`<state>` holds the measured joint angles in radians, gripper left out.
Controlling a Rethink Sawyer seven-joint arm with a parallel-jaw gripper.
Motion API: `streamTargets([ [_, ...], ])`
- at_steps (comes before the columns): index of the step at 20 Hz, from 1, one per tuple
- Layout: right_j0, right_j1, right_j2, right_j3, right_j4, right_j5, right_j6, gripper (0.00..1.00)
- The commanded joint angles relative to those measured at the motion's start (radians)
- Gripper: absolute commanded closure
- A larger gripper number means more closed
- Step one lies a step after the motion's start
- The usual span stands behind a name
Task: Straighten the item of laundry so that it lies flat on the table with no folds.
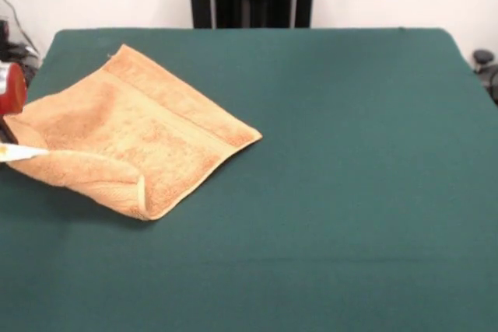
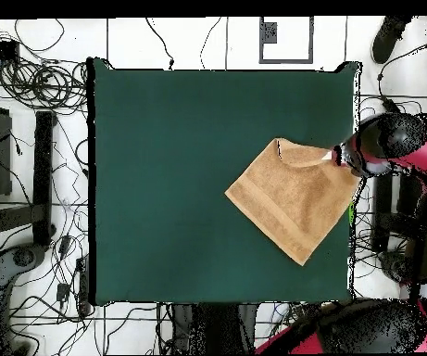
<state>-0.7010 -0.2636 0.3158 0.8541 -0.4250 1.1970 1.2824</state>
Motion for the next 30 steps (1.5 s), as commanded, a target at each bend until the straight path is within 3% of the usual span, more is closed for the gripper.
streamTargets([
  [1, 0.005, 0.063, 0.159, 0.123, -0.008, -0.193, -0.306, 1.0],
  [9, -0.006, 0.139, 0.223, 0.152, -0.005, -0.318, -0.289, 1.0],
  [13, -0.009, 0.211, 0.277, 0.123, 0.009, -0.336, -0.337, 1.0],
  [23, -0.032, 0.275, 0.36, 0.166, 0.026, -0.437, -0.309, 1.0],
  [30, -0.051, 0.326, 0.428, 0.164, 0.059, -0.411, -0.33, 1.0],
])
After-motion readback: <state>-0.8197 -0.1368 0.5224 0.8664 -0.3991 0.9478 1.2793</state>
